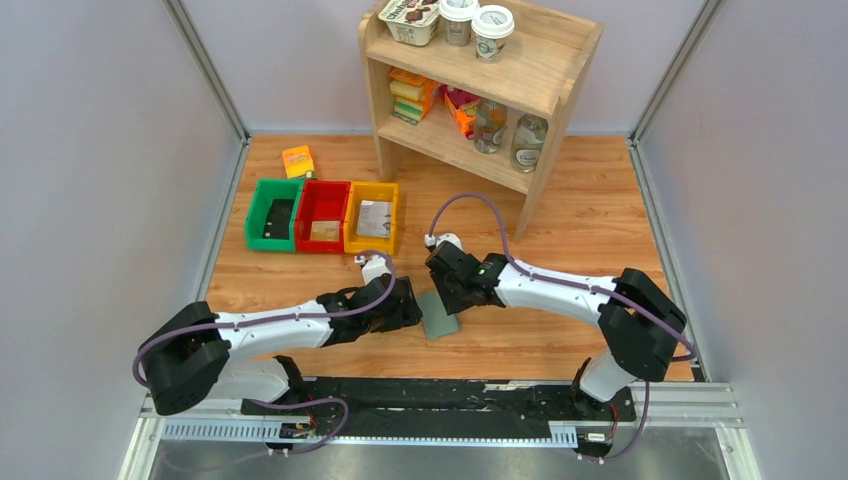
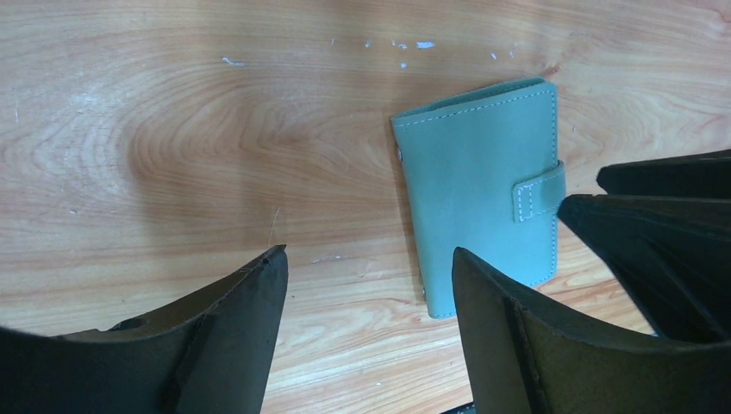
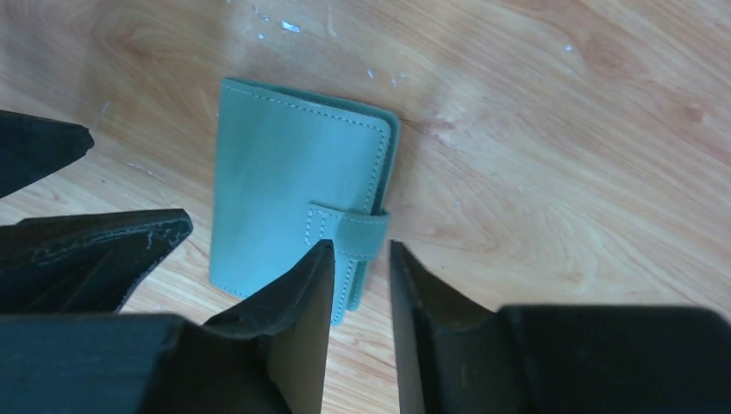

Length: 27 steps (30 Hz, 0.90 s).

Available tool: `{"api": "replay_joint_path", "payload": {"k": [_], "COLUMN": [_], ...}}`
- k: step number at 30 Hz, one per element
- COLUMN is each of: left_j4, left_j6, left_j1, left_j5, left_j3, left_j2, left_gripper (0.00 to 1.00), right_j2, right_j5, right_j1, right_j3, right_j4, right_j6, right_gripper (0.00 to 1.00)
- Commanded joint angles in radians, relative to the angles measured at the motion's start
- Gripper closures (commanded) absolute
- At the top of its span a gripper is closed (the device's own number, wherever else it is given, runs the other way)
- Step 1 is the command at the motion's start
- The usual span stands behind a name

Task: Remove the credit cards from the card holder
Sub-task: Open the card holder at the center of the board.

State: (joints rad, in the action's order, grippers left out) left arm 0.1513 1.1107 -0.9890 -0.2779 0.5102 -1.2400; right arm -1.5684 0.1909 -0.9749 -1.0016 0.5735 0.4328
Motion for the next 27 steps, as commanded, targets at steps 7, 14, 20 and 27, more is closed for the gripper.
{"api": "replay_joint_path", "payload": {"k": [7, 14, 20, 27], "left_j4": [0.047, 0.056, 0.034, 0.030], "left_j6": [0.018, 0.020, 0.028, 0.037], "left_j1": [-0.013, -0.020, -0.022, -0.025], "left_j5": [-0.030, -0.011, -0.001, 0.031], "left_j3": [0.050, 0.093, 0.088, 0.060], "left_j2": [0.028, -0.029, -0.032, -0.032], "left_gripper": [0.21, 0.23, 0.25, 0.25], "right_j2": [-0.039, -0.036, 0.086, 0.090], "right_j5": [-0.099, -0.090, -0.174, -0.409], "right_j1": [-0.007, -0.004, 0.070, 0.154], "right_j3": [-0.029, -0.003, 0.101, 0.213], "right_j4": [-0.092, -0.090, -0.162, -0.322], "right_j6": [0.015, 0.029, 0.055, 0.096], "right_gripper": [0.66, 0.62, 0.50, 0.48]}}
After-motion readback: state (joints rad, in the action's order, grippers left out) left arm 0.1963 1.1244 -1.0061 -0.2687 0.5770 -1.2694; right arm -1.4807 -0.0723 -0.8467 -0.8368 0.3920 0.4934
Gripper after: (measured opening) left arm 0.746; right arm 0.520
